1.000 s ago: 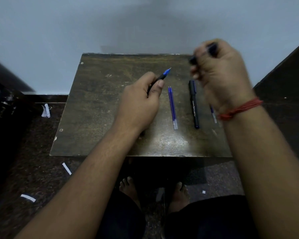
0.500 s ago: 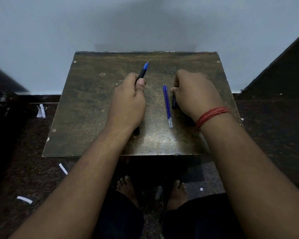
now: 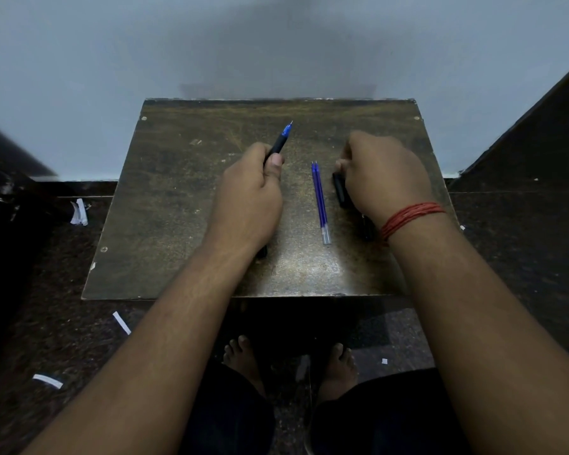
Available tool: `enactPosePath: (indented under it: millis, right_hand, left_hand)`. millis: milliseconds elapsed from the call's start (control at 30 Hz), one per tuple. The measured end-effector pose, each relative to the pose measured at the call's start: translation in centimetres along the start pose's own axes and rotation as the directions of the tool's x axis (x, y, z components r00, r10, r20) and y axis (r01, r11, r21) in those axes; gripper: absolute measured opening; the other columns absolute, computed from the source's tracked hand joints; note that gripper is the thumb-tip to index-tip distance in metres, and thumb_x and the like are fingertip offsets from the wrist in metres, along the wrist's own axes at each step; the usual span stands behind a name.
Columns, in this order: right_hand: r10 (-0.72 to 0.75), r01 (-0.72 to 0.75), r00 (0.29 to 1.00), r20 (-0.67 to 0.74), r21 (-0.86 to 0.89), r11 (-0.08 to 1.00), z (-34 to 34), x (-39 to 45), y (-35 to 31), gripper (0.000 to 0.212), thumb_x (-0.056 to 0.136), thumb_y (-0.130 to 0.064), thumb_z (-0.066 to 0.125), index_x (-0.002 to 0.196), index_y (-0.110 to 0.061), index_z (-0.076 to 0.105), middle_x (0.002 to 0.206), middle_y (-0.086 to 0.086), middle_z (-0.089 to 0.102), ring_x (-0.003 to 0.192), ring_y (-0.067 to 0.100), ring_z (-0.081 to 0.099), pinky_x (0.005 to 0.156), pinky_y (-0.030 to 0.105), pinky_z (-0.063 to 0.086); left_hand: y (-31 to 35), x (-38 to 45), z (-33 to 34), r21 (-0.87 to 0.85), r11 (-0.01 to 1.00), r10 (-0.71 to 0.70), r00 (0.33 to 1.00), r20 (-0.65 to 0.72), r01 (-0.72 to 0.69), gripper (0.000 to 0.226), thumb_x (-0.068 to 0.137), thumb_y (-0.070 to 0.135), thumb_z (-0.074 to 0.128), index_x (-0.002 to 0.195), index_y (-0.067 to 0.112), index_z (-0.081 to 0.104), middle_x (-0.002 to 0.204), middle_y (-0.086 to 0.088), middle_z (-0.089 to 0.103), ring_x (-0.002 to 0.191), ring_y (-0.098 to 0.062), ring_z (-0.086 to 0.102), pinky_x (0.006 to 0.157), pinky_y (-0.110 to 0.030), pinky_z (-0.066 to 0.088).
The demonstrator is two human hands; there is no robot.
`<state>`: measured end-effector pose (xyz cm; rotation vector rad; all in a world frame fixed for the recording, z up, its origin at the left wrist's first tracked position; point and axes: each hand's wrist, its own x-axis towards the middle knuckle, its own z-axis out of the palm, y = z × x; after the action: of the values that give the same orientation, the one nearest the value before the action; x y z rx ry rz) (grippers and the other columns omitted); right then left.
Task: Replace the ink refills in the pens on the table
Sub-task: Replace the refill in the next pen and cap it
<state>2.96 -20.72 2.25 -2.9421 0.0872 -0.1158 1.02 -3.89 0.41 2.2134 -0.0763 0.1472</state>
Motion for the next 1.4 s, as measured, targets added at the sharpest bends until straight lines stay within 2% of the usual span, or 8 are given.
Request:
enactPosePath:
  millis: [133,200,400,700,967,1067,1233,1400]
  right_hand:
    - [0.104,-0.039,0.985,-0.139,0.408,0.912,-0.9,0.2,0.2,0.020,0.102,-0.033,0.050,0.098,-0.016,0.059,0.083,-0.001,0.063,0.074,0.019,0.055,0.063,0.028,0.035]
    - [0.152,-0.067,0.986,-0.071,0.663,0.746,-0.9,0.2,-0.1,0.025,0.102,-0.039,0.049,0.095,-0.018,0.061,0.077,-0.004,0.067,0.067,0.011,0.057,0.061,0.026,0.040]
    - [-0.021,-0.126,0.990,0.138,0.952,0.280,-0.6,-0.5,-1.8,0.027,0.098,-0.036,0.061,0.086,-0.012,0.060,0.066,0.000,0.064,0.050,0.010,0.050,0.043,0.024,0.038]
    - [-0.068,-0.033,0.996,0.050,0.974,0.223,-0.4,-0.6,-2.3,0.014,0.097,-0.011,0.063,0.084,-0.009,0.057,0.062,0.008,0.061,0.045,0.010,0.050,0.039,0.021,0.035]
    - [-0.295,0.105,0.955,-0.021,0.956,0.273,-1.1,0.0,-0.2,0.011,0.095,-0.006,0.055,0.102,-0.013,0.062,0.085,0.010,0.065,0.074,0.016,0.061,0.062,0.028,0.049]
    - [-0.238,0.052,0.971,-0.003,0.978,0.201,-0.9,0.1,-0.3,0.021,0.095,-0.010,0.057,0.115,-0.013,0.058,0.094,0.009,0.064,0.085,0.018,0.065,0.070,0.030,0.052]
    - [-0.087,0.036,0.996,-0.010,0.950,0.309,-0.4,0.2,-1.2,0.025,0.090,-0.009,0.071,0.107,-0.006,0.054,0.081,0.012,0.063,0.068,0.012,0.066,0.064,0.028,0.054]
    - [-0.114,-0.047,0.992,0.053,0.997,0.058,-0.7,0.3,-0.6,0.040,0.088,0.009,0.062,0.123,-0.002,0.046,0.102,0.015,0.071,0.096,0.028,0.072,0.085,0.040,0.058]
  left_hand:
    - [0.0,-0.1,0.1,0.004,0.999,0.045,0.998,0.048,-0.045,0.023,0.105,0.025,0.042,0.109,0.015,0.062,0.078,0.000,0.057,0.067,-0.011,0.049,0.058,-0.029,0.038]
    - [0.2,0.0,0.2,0.012,0.996,0.084,0.995,0.053,-0.085,0.023,0.104,0.023,0.044,0.110,0.013,0.064,0.084,-0.003,0.061,0.073,-0.014,0.053,0.061,-0.024,0.040]
    - [0.5,0.1,0.3,0.037,0.976,0.215,0.976,-0.012,-0.215,0.017,0.100,0.017,0.053,0.105,0.012,0.068,0.078,0.001,0.063,0.072,-0.011,0.056,0.060,-0.011,0.036]
    - [0.7,0.0,-0.1,0.034,0.960,0.280,0.960,-0.027,-0.279,0.017,0.099,0.015,0.054,0.097,0.011,0.070,0.068,0.003,0.062,0.063,-0.007,0.057,0.057,-0.012,0.039]
    - [1.4,-0.1,-0.2,0.006,0.959,0.284,0.959,-0.010,-0.284,0.020,0.101,0.016,0.052,0.097,0.012,0.071,0.063,0.009,0.058,0.056,0.000,0.051,0.052,-0.007,0.033]
    - [1.2,0.0,-0.1,-0.004,0.967,0.256,0.966,-0.027,-0.257,0.020,0.100,0.017,0.052,0.101,0.013,0.071,0.062,0.010,0.058,0.056,0.001,0.052,0.052,-0.007,0.033]
    - [1.2,-0.1,0.1,0.012,0.970,0.242,0.970,-0.002,-0.242,0.020,0.100,0.018,0.052,0.104,0.012,0.071,0.064,0.011,0.058,0.057,0.004,0.052,0.053,-0.006,0.034]
    - [1.1,-0.1,0.1,-0.013,0.981,0.192,0.981,0.017,-0.191,0.019,0.101,0.016,0.052,0.104,0.012,0.071,0.065,0.009,0.059,0.055,0.008,0.051,0.052,-0.006,0.033]
